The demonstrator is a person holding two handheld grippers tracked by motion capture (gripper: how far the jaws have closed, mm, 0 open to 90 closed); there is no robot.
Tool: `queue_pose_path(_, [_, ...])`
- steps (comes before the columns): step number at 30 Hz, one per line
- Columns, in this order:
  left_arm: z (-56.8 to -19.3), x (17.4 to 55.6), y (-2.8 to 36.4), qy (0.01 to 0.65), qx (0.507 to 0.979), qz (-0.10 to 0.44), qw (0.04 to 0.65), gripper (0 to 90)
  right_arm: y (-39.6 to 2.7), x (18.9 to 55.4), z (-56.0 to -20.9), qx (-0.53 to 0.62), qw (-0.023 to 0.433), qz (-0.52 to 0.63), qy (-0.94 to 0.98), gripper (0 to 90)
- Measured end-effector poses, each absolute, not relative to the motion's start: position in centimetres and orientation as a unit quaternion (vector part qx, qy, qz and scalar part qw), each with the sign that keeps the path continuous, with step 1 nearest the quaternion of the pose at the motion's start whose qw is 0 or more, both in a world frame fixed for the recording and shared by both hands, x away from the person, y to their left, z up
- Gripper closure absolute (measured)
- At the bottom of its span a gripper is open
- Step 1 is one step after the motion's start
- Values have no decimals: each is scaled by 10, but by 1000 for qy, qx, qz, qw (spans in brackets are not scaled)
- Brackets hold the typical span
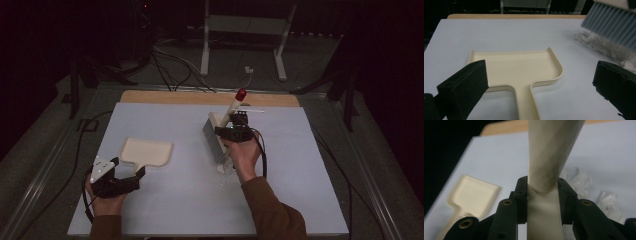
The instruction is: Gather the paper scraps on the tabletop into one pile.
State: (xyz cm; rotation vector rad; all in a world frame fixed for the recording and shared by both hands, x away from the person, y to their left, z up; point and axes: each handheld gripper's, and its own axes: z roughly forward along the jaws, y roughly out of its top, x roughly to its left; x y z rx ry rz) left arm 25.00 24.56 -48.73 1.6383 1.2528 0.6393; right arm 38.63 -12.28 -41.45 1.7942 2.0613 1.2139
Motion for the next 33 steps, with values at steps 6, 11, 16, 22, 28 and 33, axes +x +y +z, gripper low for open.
queue_pose_path(6, [-487, 250, 247, 513, 667, 261, 472, 7, -146, 400, -403, 573, 85, 429, 693, 672])
queue_pose_path(11, [-488, 251, 247, 513, 668, 260, 471, 6, -156, 411, -399, 482, 135, 432, 750, 672])
queue_pose_path(16, [-488, 250, 248, 516, 665, 260, 474, 7, -162, 424, -403, 414, 200, 413, 786, 672])
queue_pose_path(22, [-488, 250, 249, 516, 664, 259, 475, 7, -170, 442, -423, 385, 251, 354, 815, 672])
queue_pose_path(28, [-489, 251, 249, 517, 665, 256, 474, 7, -173, 454, -446, 363, 268, 330, 829, 673])
queue_pose_path(33, [-489, 251, 249, 516, 665, 256, 475, 7, -157, 453, -463, 309, 260, 313, 859, 674])
